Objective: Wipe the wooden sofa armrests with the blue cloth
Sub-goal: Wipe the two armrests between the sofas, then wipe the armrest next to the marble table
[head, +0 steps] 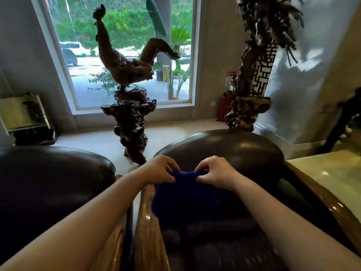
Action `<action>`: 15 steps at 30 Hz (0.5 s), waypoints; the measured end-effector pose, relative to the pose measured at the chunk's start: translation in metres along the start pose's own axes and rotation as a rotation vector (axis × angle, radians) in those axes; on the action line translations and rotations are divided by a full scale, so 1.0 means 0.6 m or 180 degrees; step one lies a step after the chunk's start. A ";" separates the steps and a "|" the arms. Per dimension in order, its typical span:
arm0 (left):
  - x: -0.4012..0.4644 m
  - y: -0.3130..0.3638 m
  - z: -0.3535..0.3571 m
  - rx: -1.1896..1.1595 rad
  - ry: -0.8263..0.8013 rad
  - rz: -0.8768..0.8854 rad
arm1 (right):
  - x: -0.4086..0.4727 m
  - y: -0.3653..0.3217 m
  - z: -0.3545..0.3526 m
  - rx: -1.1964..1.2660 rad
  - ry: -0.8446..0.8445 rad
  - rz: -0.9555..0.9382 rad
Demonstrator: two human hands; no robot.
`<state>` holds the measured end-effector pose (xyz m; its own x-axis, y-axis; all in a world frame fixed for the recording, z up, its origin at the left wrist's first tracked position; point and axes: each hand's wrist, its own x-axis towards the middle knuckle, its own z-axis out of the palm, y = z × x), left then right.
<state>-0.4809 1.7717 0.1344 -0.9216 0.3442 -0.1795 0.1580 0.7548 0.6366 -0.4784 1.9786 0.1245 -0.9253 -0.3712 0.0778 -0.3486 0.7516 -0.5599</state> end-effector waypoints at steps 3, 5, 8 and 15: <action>-0.005 0.102 0.021 0.0141 -0.0064 0.0184 | -0.075 0.023 -0.079 -0.0036 0.0172 0.0090; -0.003 0.170 0.039 0.0241 -0.0135 0.0297 | -0.122 0.047 -0.129 -0.0103 0.0306 0.0144; 0.006 0.291 0.084 0.0391 -0.0210 0.0510 | -0.204 0.098 -0.215 -0.0206 0.0408 0.0207; 0.036 0.546 0.252 0.0432 -0.0346 0.0848 | -0.406 0.265 -0.397 0.0002 0.0455 0.0293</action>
<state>-0.3956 2.1109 0.2255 -0.7993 0.5920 -0.1034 0.4414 0.6951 0.5675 -0.3439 2.3184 0.2130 -0.9652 -0.2193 0.1426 -0.2613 0.7785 -0.5707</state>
